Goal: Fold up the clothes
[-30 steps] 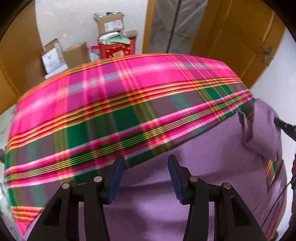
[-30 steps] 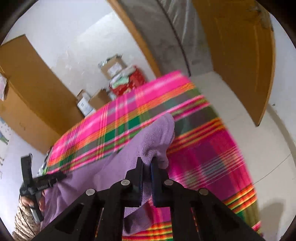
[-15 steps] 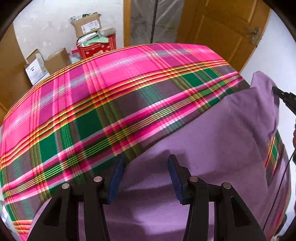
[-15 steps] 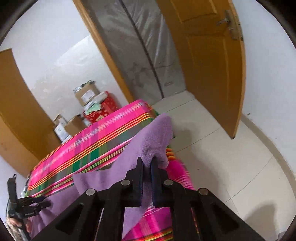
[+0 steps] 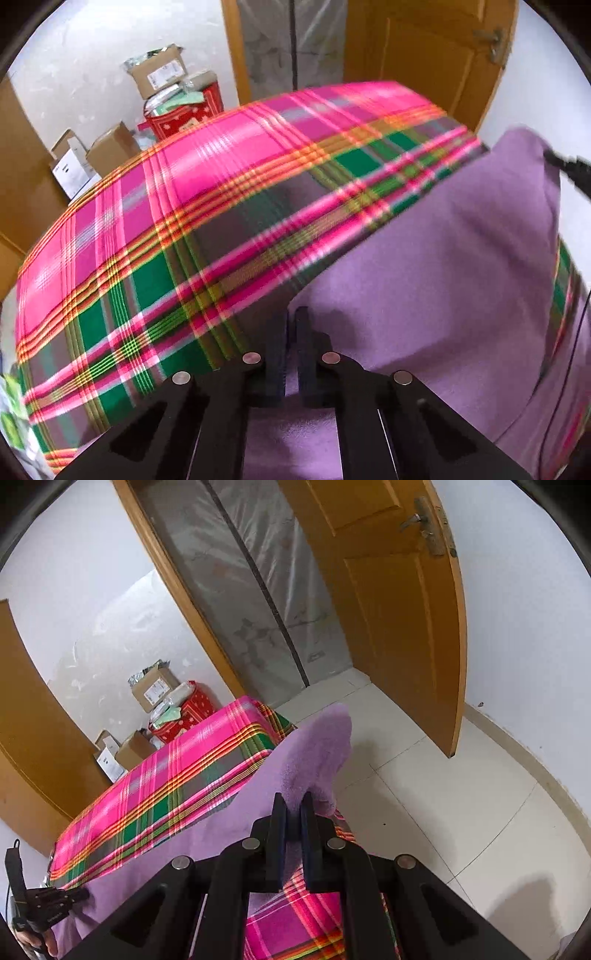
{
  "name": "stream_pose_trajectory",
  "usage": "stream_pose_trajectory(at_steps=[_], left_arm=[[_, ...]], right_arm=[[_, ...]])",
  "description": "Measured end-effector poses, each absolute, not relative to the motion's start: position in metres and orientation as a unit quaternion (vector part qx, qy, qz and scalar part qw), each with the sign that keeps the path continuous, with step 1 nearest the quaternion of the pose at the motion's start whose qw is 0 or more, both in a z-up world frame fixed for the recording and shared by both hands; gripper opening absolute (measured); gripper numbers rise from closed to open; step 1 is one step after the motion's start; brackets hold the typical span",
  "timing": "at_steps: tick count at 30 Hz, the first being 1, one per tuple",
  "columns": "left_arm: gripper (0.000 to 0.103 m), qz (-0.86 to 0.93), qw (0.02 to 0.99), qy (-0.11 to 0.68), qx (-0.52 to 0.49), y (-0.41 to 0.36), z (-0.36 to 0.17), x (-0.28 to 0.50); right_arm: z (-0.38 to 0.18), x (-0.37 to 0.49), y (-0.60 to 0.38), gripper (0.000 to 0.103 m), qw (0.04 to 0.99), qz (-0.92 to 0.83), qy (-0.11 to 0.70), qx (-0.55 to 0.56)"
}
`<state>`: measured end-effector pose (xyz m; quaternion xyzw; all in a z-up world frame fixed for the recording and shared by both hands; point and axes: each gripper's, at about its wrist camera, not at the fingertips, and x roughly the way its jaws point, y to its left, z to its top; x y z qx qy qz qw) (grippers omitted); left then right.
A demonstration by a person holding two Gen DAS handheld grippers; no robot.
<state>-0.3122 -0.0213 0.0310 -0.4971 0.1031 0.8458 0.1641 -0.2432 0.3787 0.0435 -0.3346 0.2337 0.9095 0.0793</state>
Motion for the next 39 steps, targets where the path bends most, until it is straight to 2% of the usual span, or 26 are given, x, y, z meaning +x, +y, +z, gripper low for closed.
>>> stream_pose_trajectory(at_steps=[8,20,23,32,39], left_arm=[[0.004,0.860,0.172,0.083,-0.473,-0.008,0.047,-0.317],[0.004,0.848,0.164,0.069,-0.500,0.001,0.023,-0.333],[0.007,0.847,0.165,0.060,-0.502,-0.002,0.025,-0.332],[0.017,0.870,0.153,0.023,-0.468,-0.043,0.071,-0.294],[0.024,0.882,0.126,-0.009,-0.453,-0.095,0.098,-0.241]], right_arm=[[0.050,-0.227,0.400,0.007,0.106,0.913,0.237,-0.314],[-0.009,-0.250,0.426,0.007,0.129,0.865,0.275,-0.400],[-0.013,-0.248,0.428,0.010,0.130,0.857,0.280,-0.413],[0.020,-0.227,0.410,0.014,0.136,0.878,0.228,-0.399],[0.057,-0.205,0.358,0.015,0.062,0.901,0.186,-0.387]])
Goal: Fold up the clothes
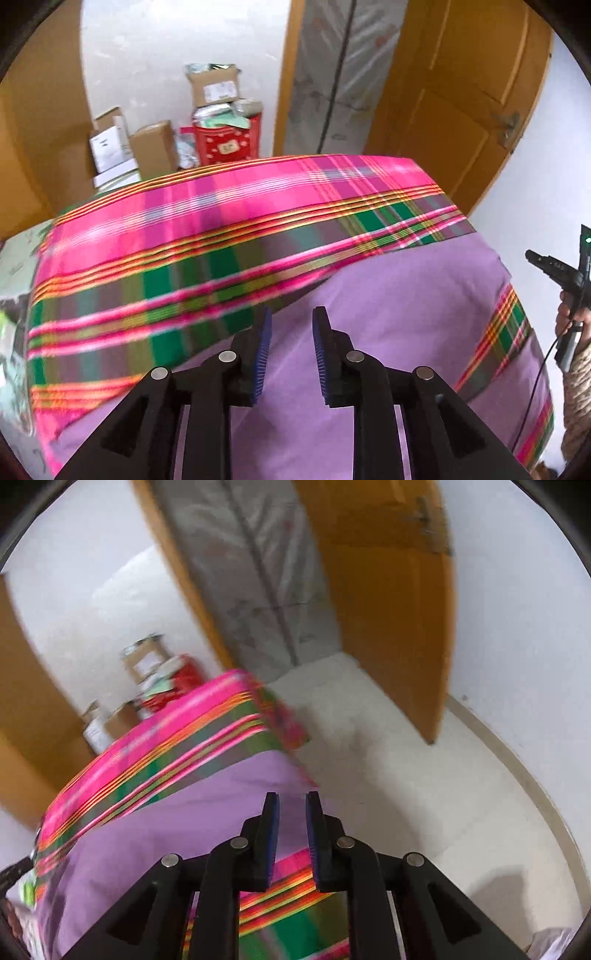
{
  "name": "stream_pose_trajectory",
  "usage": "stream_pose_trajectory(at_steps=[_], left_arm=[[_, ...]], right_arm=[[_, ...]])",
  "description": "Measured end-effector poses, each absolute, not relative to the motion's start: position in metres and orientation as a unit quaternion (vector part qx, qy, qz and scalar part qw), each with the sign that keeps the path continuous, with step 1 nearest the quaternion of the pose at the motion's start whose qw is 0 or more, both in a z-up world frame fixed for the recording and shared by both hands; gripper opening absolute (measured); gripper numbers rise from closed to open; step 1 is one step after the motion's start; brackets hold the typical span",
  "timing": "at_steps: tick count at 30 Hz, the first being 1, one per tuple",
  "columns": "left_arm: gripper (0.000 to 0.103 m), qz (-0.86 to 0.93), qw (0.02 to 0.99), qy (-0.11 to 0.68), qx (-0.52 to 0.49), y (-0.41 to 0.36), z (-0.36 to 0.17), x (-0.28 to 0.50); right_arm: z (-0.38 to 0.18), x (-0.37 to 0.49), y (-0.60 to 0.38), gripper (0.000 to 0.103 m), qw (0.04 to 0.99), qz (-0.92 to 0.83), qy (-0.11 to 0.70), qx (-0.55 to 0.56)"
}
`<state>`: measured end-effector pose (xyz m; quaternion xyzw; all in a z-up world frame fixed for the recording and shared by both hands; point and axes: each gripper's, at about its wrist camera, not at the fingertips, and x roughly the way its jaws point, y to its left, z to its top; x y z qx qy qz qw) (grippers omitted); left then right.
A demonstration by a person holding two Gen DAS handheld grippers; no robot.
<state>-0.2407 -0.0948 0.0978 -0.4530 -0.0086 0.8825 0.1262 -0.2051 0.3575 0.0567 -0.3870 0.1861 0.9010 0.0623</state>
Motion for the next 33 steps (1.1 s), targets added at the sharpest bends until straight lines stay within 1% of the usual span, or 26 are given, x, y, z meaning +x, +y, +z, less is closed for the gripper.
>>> stream_pose_trajectory(at_steps=[5,10,19,20,21,22,23,27,29,30,33], left_arm=[[0.024,0.883,0.089,-0.019,-0.460,-0.135,0.095,-0.199],[0.024,0.878,0.041,-0.037,-0.476,-0.180,0.080,-0.174],[0.025,0.861,-0.063,-0.057,-0.502,-0.263,0.045,-0.176],[0.026,0.859,-0.072,-0.062,-0.504,-0.272,0.043,-0.176],[0.029,0.857,-0.076,-0.071,-0.506,-0.280,0.040,-0.175],[0.035,0.854,-0.079,-0.080,-0.507,-0.289,0.037,-0.175],[0.038,0.852,-0.083,-0.090,-0.509,-0.297,0.034,-0.174],[0.038,0.849,-0.082,-0.134,-0.505,-0.322,0.029,-0.169],[0.038,0.849,-0.075,-0.152,-0.501,-0.330,0.030,-0.166],[0.038,0.848,-0.076,-0.157,-0.500,-0.332,0.031,-0.165],[0.039,0.844,-0.080,-0.178,-0.500,-0.342,0.029,-0.163]], right_arm=[[0.062,-0.196,0.291,0.015,-0.036,0.902,0.140,-0.406],[0.056,-0.195,0.215,0.015,-0.132,0.892,0.067,-0.427],[0.042,-0.220,0.119,0.015,-0.216,0.866,-0.001,-0.451],[0.042,-0.223,0.109,0.017,-0.226,0.864,-0.009,-0.450],[0.042,-0.228,0.099,0.021,-0.232,0.864,-0.017,-0.447],[0.042,-0.237,0.089,0.023,-0.238,0.864,-0.023,-0.444],[0.044,-0.243,0.080,0.027,-0.246,0.863,-0.028,-0.440],[0.048,-0.263,0.034,0.036,-0.291,0.857,-0.057,-0.423],[0.048,-0.270,0.009,0.037,-0.329,0.845,-0.079,-0.415],[0.046,-0.273,-0.004,0.038,-0.347,0.838,-0.094,-0.411],[0.038,-0.279,-0.043,0.040,-0.351,0.833,-0.166,-0.395]])
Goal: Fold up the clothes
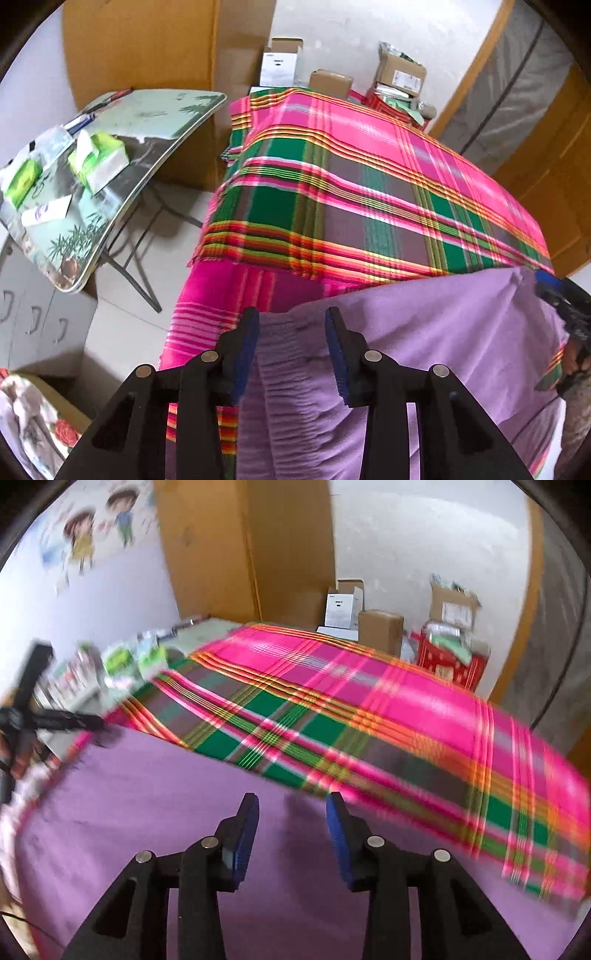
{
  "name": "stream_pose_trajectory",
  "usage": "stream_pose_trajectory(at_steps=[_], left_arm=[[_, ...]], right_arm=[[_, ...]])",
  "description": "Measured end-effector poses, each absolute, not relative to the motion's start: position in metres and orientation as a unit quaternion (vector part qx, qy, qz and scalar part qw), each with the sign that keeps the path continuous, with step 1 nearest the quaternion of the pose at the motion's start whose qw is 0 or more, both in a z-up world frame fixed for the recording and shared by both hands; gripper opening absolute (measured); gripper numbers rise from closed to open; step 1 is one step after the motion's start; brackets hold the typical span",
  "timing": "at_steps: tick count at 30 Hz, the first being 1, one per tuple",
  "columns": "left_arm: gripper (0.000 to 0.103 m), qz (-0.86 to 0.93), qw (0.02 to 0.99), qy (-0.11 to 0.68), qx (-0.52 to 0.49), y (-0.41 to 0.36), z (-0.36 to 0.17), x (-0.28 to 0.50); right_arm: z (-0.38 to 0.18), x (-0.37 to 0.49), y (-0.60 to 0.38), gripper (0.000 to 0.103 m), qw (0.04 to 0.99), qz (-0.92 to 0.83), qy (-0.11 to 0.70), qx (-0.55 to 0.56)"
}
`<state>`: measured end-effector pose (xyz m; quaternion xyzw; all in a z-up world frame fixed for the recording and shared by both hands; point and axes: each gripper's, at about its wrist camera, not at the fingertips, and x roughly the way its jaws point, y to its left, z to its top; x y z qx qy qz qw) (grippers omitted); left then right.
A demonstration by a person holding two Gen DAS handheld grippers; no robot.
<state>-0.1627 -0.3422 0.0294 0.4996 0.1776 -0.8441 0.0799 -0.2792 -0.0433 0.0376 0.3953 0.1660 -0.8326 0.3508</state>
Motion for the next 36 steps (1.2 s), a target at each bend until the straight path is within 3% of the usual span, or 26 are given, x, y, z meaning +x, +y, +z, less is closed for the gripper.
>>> stream_pose_trajectory(at_steps=[5,14,16,18,20,25,36], left_arm=[[0.039,-0.828,0.057,0.239,0.503,-0.356,0.018,-0.157],[0.039,-0.833,0.041,0.273,0.480,-0.358,0.015,-0.156],[0.037,-0.835,0.046,0.273,0.476,-0.358,0.015,-0.156],[0.028,-0.838,0.054,0.264,0.474,-0.357,0.016,-0.156],[0.017,-0.842,0.060,0.255,0.471,-0.357,0.016,-0.155],[0.008,-0.850,0.070,0.256,0.456,-0.364,0.016,-0.153],[0.008,-0.860,0.101,0.256,0.430,-0.377,0.016,-0.154]], right_arm=[[0.023,-0.288,-0.073,0.043,0.376,-0.808,0.196,0.410],[0.008,-0.292,-0.086,0.044,0.397,-0.778,0.191,0.447],[0.007,-0.294,-0.089,0.035,0.395,-0.778,0.189,0.450],[0.008,-0.292,-0.093,0.006,0.395,-0.780,0.190,0.447],[0.008,-0.289,-0.099,0.003,0.392,-0.784,0.200,0.438],[0.017,-0.290,-0.108,0.002,0.364,-0.812,0.195,0.413],[0.004,-0.306,-0.137,0.002,0.315,-0.828,0.199,0.419]])
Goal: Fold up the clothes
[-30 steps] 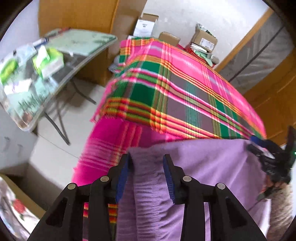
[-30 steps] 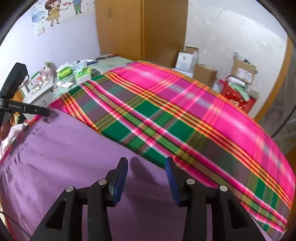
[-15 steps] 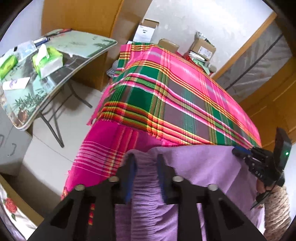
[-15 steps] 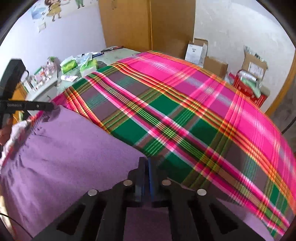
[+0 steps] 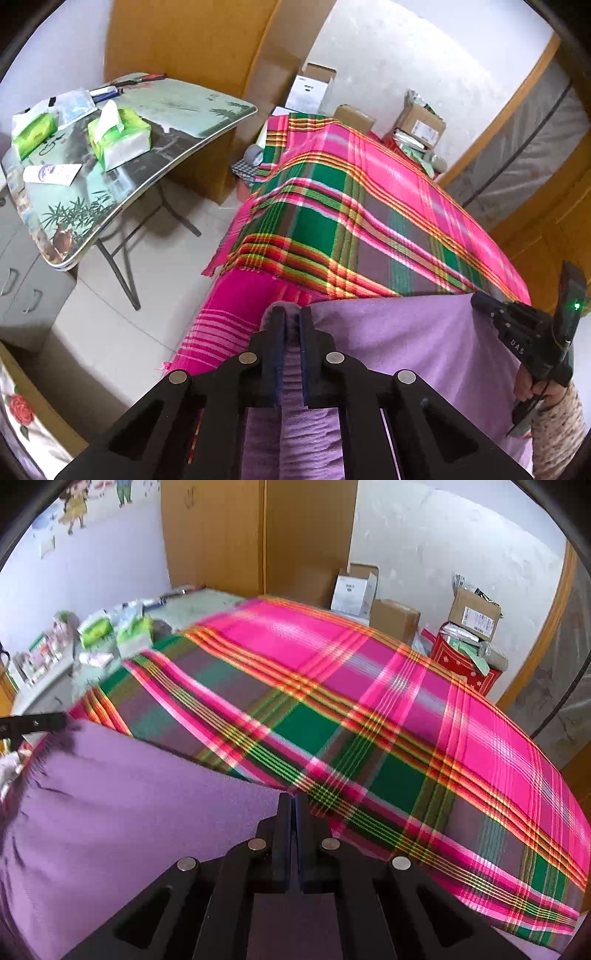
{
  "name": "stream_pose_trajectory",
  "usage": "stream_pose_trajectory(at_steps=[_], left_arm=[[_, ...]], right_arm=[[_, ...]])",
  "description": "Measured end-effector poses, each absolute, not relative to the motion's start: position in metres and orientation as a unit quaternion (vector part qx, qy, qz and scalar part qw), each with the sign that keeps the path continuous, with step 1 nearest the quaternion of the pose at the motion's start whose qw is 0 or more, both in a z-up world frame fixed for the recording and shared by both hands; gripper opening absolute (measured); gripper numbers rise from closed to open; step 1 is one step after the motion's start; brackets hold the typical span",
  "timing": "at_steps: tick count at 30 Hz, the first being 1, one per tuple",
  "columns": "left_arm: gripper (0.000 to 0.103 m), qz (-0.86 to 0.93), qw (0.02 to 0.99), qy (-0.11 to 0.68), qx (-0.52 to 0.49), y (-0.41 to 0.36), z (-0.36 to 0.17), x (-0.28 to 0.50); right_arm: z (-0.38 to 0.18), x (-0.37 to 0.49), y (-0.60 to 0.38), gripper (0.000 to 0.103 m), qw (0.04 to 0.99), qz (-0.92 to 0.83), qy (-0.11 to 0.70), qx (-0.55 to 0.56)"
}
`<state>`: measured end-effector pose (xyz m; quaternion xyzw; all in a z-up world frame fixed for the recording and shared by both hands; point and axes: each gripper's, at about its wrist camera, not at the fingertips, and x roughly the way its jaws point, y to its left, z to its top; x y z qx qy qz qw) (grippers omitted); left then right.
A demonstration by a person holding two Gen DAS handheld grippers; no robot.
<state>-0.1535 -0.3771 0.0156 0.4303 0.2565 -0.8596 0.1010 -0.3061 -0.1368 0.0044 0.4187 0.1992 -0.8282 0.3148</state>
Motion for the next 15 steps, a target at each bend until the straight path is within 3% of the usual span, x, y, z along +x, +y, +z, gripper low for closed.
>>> stream_pose_trajectory(at_steps=[8,10,12,15], left_arm=[[0.011,-0.859,0.106,0.248,0.434,-0.377,0.014,-0.153],[0.015,-0.861,0.112,0.243,0.432,-0.377,0.017,-0.151],[0.017,-0.863,0.118,0.238,0.431,-0.376,0.022,-0.147],[0.020,-0.865,0.121,0.234,0.427,-0.376,0.031,-0.141]], right_arm=[[0.015,-0.309,-0.126,0.008,0.315,-0.822,0.163,0.445],[0.025,-0.306,-0.119,0.013,0.314,-0.826,0.156,0.441],[0.033,-0.302,-0.112,0.025,0.312,-0.827,0.155,0.441],[0.043,-0.296,-0.102,0.025,0.313,-0.827,0.145,0.443]])
